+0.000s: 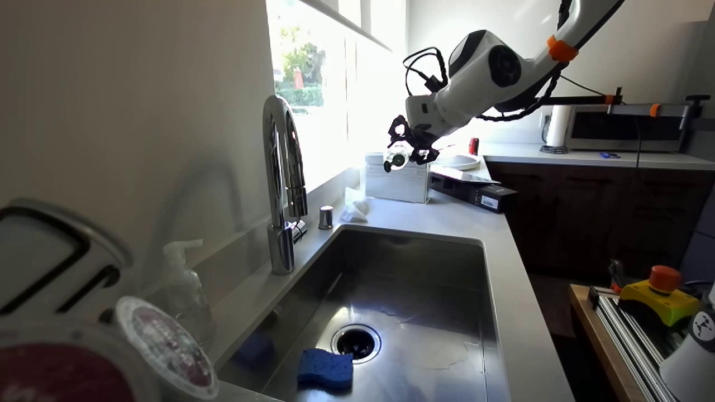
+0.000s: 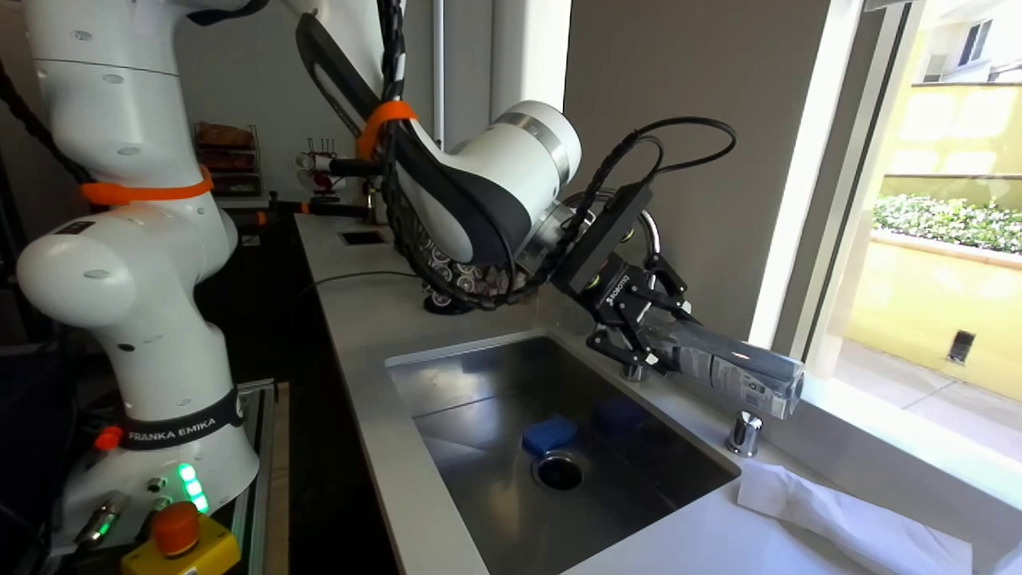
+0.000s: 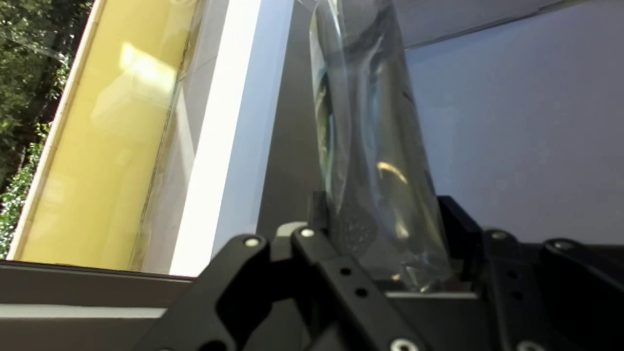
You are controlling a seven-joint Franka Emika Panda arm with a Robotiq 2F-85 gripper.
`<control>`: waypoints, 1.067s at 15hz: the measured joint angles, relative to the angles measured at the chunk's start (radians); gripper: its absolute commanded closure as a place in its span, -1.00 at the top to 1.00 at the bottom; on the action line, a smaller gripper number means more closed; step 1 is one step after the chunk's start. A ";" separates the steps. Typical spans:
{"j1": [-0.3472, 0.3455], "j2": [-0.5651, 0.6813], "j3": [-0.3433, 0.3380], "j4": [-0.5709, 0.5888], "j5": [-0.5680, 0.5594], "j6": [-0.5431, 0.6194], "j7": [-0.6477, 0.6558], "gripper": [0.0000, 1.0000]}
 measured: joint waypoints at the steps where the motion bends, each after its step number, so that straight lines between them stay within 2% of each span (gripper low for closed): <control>1: 0.000 0.002 0.002 0.000 -0.027 -0.007 0.028 -0.36; 5: 0.001 0.003 0.017 0.000 -0.137 -0.033 0.137 -0.36; 16: 0.035 -0.020 0.059 0.000 -0.128 -0.092 0.140 -0.36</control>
